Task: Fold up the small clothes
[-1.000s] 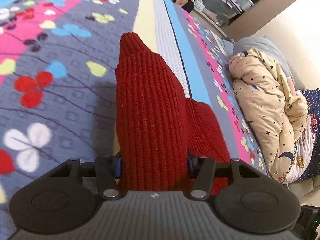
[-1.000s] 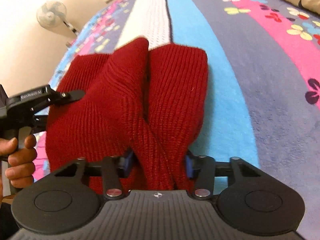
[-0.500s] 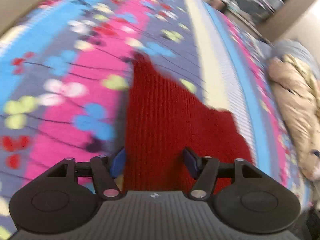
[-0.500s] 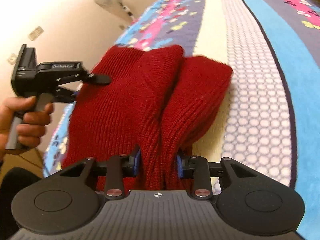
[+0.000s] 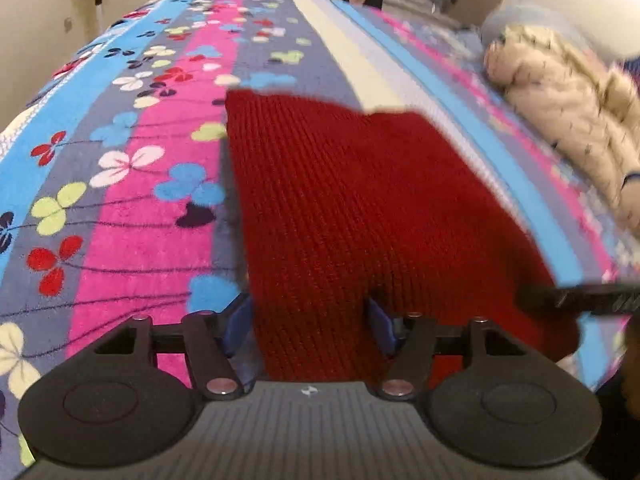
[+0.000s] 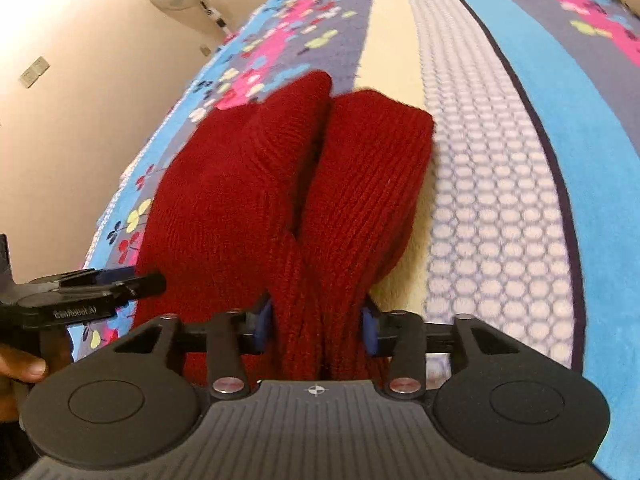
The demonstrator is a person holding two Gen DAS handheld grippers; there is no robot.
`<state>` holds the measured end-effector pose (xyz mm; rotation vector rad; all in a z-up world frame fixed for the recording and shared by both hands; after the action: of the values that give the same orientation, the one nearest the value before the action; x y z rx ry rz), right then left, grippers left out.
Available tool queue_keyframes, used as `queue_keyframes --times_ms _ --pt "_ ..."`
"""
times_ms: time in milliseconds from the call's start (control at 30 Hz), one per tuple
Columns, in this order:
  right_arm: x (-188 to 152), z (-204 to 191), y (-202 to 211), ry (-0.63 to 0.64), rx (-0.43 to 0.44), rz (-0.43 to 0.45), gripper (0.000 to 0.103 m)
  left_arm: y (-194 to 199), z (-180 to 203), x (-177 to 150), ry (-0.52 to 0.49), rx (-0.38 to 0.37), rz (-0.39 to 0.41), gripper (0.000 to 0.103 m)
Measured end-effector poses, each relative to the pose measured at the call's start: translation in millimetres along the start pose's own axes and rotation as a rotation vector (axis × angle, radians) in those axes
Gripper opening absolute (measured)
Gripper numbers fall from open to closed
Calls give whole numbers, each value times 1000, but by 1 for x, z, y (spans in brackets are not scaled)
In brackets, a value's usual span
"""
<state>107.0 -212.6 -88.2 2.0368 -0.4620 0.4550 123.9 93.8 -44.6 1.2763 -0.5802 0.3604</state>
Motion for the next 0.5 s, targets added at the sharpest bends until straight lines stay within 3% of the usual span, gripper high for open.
queue_keyframes --times_ms 100,200,267,367,500 --pt "-4 -1 6 -14 -10 14 56 15 0 -5 -23 -6 33 65" --pt "-10 -1 7 40 -41 12 54 -2 4 -17 -68 15 -52 70" --pt "-15 2 -1 69 -69 -28 51 -5 4 -19 -72 39 -56 76" --pt "-18 2 3 38 -72 -13 52 13 6 -23 -53 66 -1 77" --pt "-32 -14 33 64 -154 108 59 44 27 -41 -127 137 122 83"
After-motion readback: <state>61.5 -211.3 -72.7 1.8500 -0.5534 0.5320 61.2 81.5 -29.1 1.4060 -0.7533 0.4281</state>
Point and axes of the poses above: each gripper's, at about its wrist camera, not at the fingertips, and y roughly against the way its jaws point, z to its right, x to its top, the point moved 2 cm from there along -y, roughly the way its jaws point, and after that the axes turned 1 degree about y, right-handed, at the moved point
